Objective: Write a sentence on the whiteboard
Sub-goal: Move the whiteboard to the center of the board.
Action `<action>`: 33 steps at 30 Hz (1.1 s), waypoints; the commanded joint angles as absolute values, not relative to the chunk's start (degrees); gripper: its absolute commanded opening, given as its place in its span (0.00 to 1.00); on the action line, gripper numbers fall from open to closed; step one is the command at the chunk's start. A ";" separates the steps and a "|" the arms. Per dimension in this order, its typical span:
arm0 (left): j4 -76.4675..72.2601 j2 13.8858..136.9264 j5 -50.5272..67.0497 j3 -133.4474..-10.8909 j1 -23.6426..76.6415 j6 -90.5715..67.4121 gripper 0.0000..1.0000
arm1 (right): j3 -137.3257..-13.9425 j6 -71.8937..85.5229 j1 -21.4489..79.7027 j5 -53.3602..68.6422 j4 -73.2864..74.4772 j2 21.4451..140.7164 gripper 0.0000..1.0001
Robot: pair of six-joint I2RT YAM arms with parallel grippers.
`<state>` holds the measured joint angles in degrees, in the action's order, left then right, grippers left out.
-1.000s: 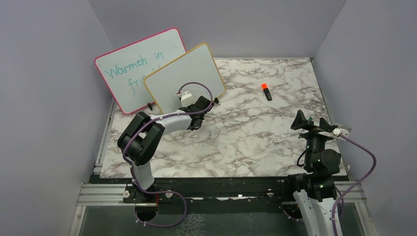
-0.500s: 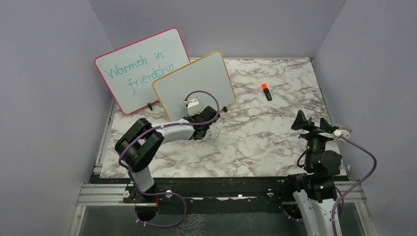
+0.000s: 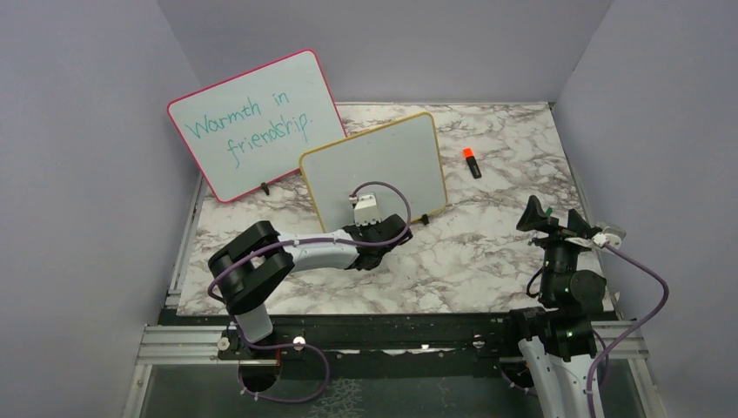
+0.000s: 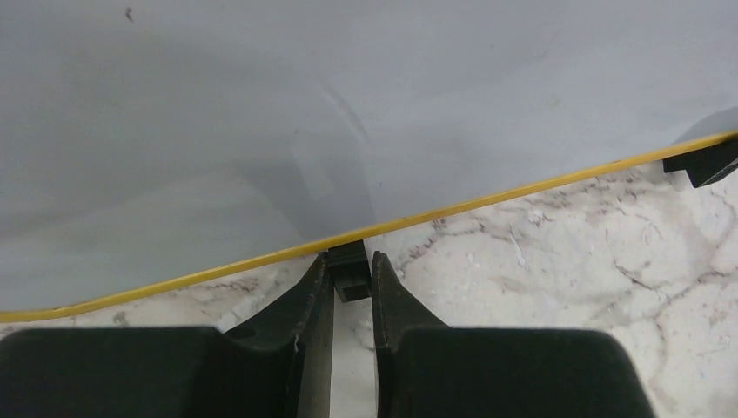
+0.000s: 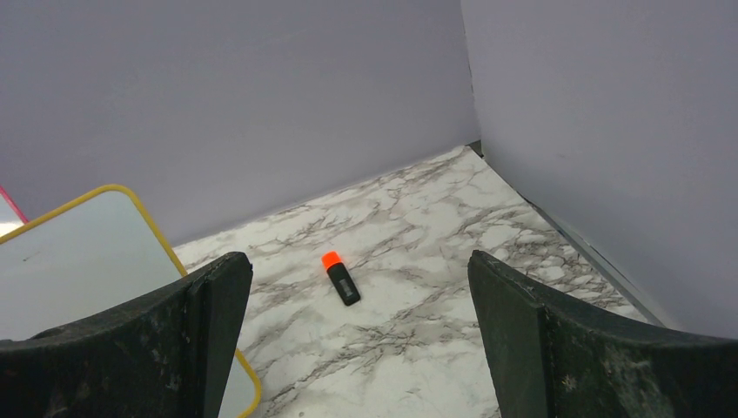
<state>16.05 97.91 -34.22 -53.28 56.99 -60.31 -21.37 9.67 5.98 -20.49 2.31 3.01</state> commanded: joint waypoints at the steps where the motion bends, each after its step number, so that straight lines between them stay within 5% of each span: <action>1: 18.67 97.57 -31.92 -53.98 61.87 -62.46 0.00 | -21.14 10.37 5.72 -20.21 0.50 1.94 1.00; 21: 19.49 99.84 -32.57 -58.69 65.95 -60.44 0.01 | -21.36 10.28 5.71 -20.17 0.62 2.75 1.00; 33: 19.60 92.12 -31.10 -56.74 66.53 -61.22 0.43 | -21.79 10.26 5.71 -19.95 1.12 3.96 1.00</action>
<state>19.94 98.06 -33.04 -56.99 65.87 -61.54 -21.37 10.04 5.98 -20.49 2.24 3.09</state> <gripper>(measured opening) 0.352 0.998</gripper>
